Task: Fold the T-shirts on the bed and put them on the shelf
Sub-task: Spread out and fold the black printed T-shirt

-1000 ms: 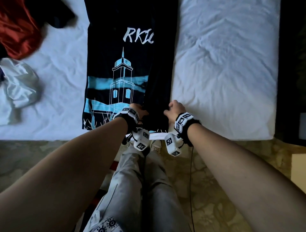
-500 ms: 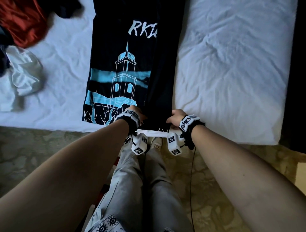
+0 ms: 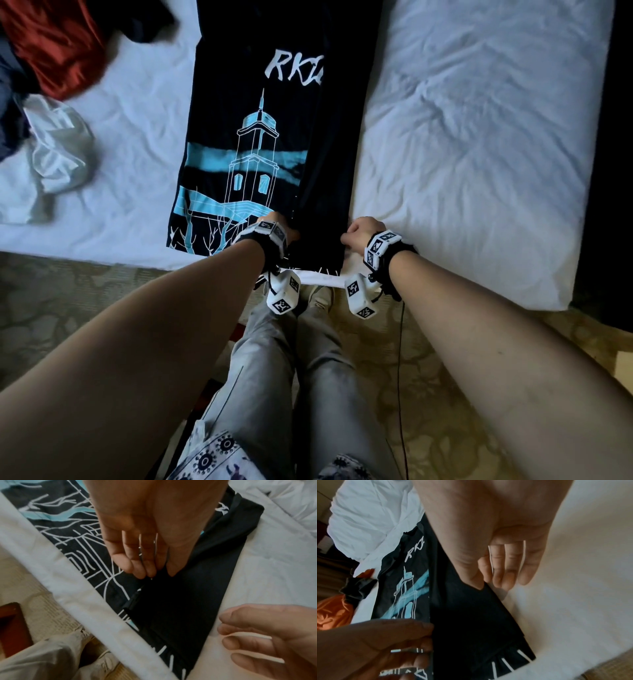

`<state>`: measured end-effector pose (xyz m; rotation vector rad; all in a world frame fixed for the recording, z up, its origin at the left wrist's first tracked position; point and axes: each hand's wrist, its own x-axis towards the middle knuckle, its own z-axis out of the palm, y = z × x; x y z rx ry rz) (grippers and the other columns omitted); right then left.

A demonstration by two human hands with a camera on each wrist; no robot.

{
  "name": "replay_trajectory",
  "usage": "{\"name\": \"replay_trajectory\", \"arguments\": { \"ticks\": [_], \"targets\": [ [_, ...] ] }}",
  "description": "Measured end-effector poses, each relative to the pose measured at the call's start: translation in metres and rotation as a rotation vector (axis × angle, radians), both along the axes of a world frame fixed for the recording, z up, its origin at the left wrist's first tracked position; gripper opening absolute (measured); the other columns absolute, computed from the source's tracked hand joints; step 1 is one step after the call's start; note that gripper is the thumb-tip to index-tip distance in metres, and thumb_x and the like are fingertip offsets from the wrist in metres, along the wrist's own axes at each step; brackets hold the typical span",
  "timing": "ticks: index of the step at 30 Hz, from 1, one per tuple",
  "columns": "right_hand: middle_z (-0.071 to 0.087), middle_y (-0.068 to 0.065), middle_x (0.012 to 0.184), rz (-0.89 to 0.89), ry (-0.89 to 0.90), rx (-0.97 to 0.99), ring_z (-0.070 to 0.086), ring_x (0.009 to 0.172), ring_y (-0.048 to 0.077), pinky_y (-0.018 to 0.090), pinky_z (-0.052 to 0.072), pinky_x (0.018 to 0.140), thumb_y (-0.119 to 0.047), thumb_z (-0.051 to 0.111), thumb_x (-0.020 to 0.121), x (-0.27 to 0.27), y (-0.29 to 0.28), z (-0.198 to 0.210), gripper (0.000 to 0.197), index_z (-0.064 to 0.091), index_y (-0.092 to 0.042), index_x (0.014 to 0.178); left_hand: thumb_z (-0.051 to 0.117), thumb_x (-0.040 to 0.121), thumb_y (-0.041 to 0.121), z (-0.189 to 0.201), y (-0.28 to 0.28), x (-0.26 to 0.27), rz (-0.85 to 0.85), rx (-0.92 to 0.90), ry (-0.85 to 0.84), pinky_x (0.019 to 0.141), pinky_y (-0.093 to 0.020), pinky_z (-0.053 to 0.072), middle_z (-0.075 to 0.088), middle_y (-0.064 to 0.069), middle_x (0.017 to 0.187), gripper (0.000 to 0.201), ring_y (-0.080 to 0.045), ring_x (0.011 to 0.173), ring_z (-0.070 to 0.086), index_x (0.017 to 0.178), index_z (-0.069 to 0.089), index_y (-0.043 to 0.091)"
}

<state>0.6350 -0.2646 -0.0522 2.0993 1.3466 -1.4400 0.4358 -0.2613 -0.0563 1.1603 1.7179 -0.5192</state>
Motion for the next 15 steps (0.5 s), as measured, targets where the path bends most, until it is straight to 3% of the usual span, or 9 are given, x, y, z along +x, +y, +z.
{"name": "replay_trajectory", "arguments": {
  "ticks": [4, 7, 10, 14, 15],
  "targets": [
    [0.069, 0.005, 0.079, -0.087, 0.044, 0.078, 0.062, 0.071, 0.025, 0.029, 0.051, 0.069, -0.028, 0.058, 0.080, 0.000, 0.025, 0.023, 0.020, 0.068, -0.012, 0.085, 0.060, 0.086, 0.020, 0.014, 0.018, -0.001, 0.291, 0.055, -0.127, 0.064, -0.032, 0.054, 0.067, -0.013, 0.080, 0.015, -0.026, 0.069, 0.062, 0.085, 0.063, 0.005],
    [0.072, 0.004, 0.070, -0.125, 0.084, 0.146, 0.069, 0.074, 0.026, 0.033, 0.059, 0.074, -0.027, 0.058, 0.072, -0.007, 0.049, 0.038, 0.017, 0.069, -0.014, 0.069, 0.059, 0.075, 0.024, 0.027, 0.042, -0.010, 0.385, 0.119, -0.163, 0.074, -0.040, 0.056, 0.071, -0.017, 0.086, 0.024, -0.029, 0.073, 0.064, 0.090, 0.068, 0.007],
    [0.070, -0.002, 0.058, -0.155, 0.112, 0.191, 0.071, 0.070, 0.017, 0.032, 0.060, 0.073, -0.032, 0.059, 0.068, -0.016, 0.077, 0.051, 0.019, 0.069, -0.015, 0.067, 0.056, 0.089, 0.014, 0.053, 0.072, -0.018, 0.414, 0.227, -0.192, 0.081, -0.041, 0.057, 0.064, -0.010, 0.085, 0.016, -0.026, 0.077, 0.061, 0.097, 0.067, 0.006],
    [0.070, -0.003, 0.060, -0.134, 0.134, 0.225, 0.070, 0.069, 0.016, 0.035, 0.060, 0.074, -0.033, 0.059, 0.071, -0.035, 0.111, 0.051, 0.019, 0.068, -0.016, 0.070, 0.050, 0.094, 0.010, 0.065, 0.111, -0.029, 0.568, 0.231, -0.298, 0.057, -0.030, 0.048, 0.059, -0.010, 0.076, 0.011, -0.023, 0.061, 0.055, 0.088, 0.059, 0.007],
    [0.070, -0.002, 0.064, -0.136, 0.139, 0.230, 0.070, 0.071, 0.017, 0.037, 0.060, 0.075, -0.032, 0.060, 0.073, -0.040, 0.119, 0.049, 0.017, 0.068, -0.018, 0.071, 0.049, 0.094, 0.009, 0.065, 0.120, -0.030, 0.611, 0.219, -0.323, 0.056, -0.028, 0.045, 0.058, -0.010, 0.073, 0.014, -0.023, 0.058, 0.054, 0.084, 0.058, 0.006]
  ]
}}
